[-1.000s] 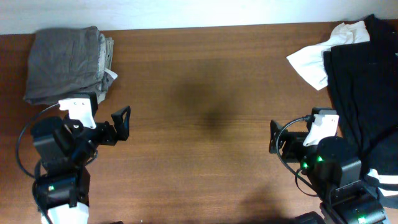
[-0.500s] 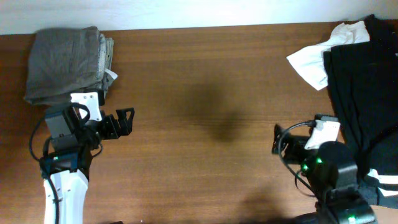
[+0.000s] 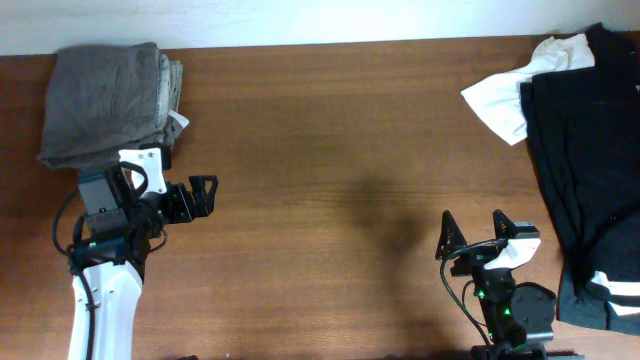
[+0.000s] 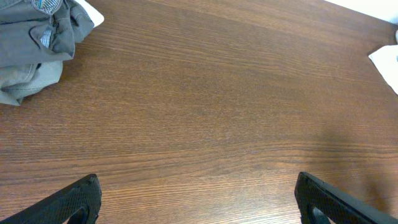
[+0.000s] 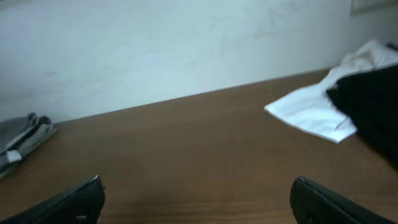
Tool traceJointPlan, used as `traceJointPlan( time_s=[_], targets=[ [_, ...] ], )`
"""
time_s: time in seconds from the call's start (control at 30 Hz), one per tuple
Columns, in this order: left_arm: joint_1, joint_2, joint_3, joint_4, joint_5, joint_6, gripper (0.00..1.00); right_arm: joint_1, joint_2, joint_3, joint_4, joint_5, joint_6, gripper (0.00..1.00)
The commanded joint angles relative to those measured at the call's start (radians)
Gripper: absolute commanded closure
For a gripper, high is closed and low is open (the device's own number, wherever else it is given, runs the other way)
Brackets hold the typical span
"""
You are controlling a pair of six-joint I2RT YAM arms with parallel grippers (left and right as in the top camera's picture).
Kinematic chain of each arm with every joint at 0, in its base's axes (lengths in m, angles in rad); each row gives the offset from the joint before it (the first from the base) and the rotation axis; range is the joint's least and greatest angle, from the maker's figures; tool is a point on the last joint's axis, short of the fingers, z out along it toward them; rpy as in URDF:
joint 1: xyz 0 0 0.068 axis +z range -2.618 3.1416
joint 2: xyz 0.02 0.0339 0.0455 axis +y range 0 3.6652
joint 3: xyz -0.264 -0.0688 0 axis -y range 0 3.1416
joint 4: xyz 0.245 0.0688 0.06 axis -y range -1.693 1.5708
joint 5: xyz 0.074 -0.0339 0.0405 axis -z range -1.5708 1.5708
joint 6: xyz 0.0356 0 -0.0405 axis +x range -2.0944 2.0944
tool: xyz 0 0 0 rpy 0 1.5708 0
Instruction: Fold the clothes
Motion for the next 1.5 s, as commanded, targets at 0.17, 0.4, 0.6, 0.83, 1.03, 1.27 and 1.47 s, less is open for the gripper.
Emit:
traceJointPlan(
  time_s=[0.17, 0.4, 0.6, 0.83, 1.03, 1.27, 1.47],
  targets=[
    [0.000, 0.003, -0.005, 0.002, -0.001, -0.010, 0.01, -0.010, -0.100, -0.008, 0.010, -0.005, -0.145, 0.01],
    [0.000, 0.003, -0.005, 0.002, -0.001, -0.010, 0.01, -0.010, -0.100, -0.047, 0.080, -0.010, -0.176, 0.01],
    [0.000, 0.003, -0.005, 0.002, -0.001, -0.010, 0.01, -0.010, -0.100, -0.058, 0.059, -0.005, -0.176, 0.01],
    [0.000, 0.003, -0.005, 0.002, -0.001, -0.010, 0.01, -0.009, -0.097, -0.058, -0.045, -0.005, -0.173, 0.01],
    [0.000, 0.003, -0.005, 0.002, -0.001, -0.010, 0.01, -0.009, -0.096, -0.058, -0.045, -0.005, -0.173, 0.01],
    [0.000, 0.003, -0.005, 0.002, -0.001, -0.010, 0.01, -0.009, -0.096, -0.058, -0.045, -0.005, -0.173, 0.01],
    [0.000, -0.003, -0.005, -0.001, -0.001, -0.010, 0.01, -0.009, -0.096, -0.058, -0.045, -0.005, -0.173, 0.01]
  ],
)
